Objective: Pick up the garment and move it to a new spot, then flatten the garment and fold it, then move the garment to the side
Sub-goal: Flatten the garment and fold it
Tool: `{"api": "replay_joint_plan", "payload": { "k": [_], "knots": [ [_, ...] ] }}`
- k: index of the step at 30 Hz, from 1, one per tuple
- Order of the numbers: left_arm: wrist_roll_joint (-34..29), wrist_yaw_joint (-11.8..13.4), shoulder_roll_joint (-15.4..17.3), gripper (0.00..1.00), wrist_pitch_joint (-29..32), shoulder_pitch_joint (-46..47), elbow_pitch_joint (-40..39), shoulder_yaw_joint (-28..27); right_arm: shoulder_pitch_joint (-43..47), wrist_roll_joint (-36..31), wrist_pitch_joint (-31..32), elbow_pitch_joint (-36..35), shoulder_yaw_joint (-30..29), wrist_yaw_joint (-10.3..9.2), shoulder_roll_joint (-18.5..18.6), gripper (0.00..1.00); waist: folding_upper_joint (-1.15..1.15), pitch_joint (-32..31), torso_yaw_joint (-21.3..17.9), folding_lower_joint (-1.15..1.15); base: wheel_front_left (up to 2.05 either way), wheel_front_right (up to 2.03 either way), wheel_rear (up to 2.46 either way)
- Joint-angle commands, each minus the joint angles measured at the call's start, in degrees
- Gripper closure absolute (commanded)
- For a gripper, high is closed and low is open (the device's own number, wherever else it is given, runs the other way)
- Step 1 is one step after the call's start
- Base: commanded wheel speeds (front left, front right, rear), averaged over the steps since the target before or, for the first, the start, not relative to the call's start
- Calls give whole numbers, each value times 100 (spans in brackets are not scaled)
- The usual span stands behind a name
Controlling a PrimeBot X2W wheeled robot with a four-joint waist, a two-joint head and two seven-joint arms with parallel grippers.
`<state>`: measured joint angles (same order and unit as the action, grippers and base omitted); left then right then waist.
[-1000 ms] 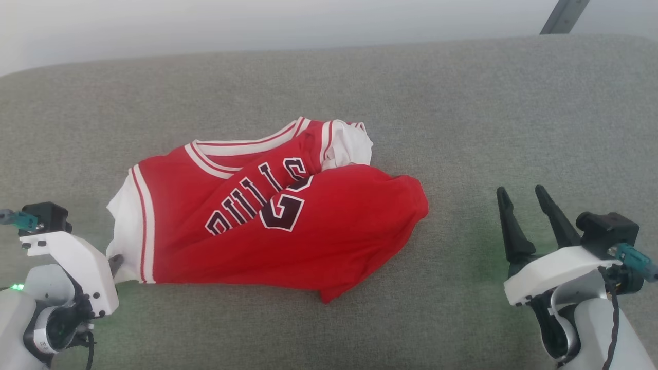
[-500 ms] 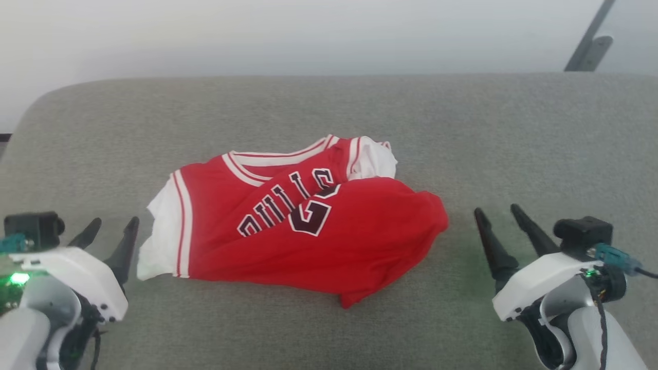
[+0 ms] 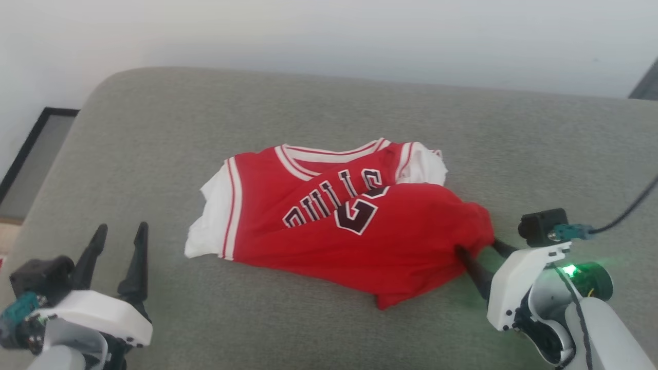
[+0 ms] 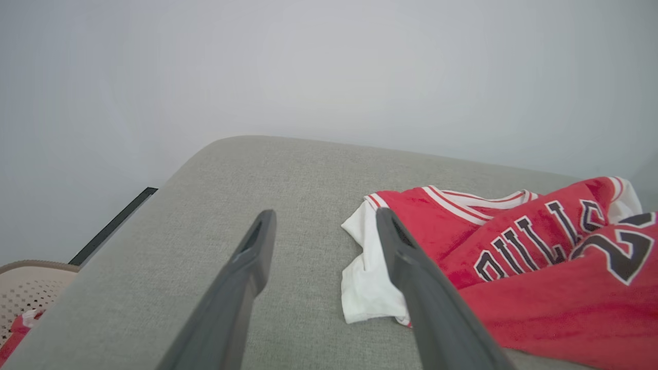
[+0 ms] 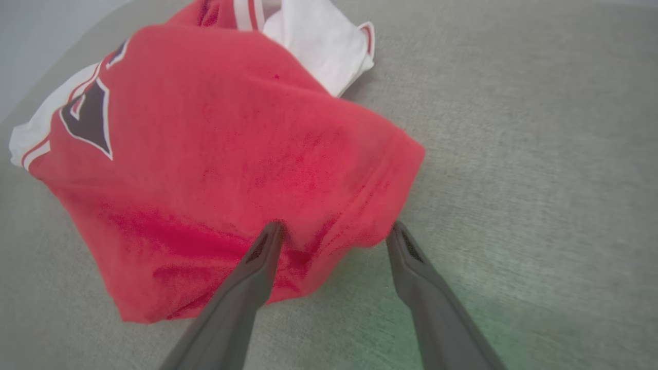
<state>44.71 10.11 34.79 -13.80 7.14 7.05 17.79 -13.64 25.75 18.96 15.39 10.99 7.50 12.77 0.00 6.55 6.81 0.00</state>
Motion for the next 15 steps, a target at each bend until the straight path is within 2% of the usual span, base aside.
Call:
{"api": "replay_joint_plan", "payload": {
  "k": [1, 10, 11, 12, 13, 15],
  "knots": [
    [-72, 35, -65, 0, -58, -109, -6, -46, -74, 36, 140, 49, 22, -1, -19, 0, 0, 30, 144, 0, 0, 0, 0],
    [-187, -112, -558, 0, -148, -240, 59, -287, -613, -71, 1283, 744, 265, -2, 64, 0, 0, 235, 580, 0, 0, 0, 0],
    [-249, -135, -616, 0, -147, -222, 39, -372, -662, -113, 1367, 847, 327, -1, 82, 3, 0, 253, 618, 0, 0, 0, 0],
    [-323, -169, -681, 0, -141, -215, 11, -452, -712, -138, 1411, 911, 397, -1, 90, 58, 0, 269, 649, 0, 0, 0, 0],
    [-373, -203, -771, 0, -143, -244, -2, -533, -759, -136, 1390, 969, 430, -1, 90, 100, 0, 279, 668, 0, 0, 0, 0],
    [-530, -303, -910, 0, -143, -303, -36, -685, -829, -164, 1446, 1103, 528, -2, 134, 100, 0, 294, 703, 0, 0, 0, 0]
  ]
}}
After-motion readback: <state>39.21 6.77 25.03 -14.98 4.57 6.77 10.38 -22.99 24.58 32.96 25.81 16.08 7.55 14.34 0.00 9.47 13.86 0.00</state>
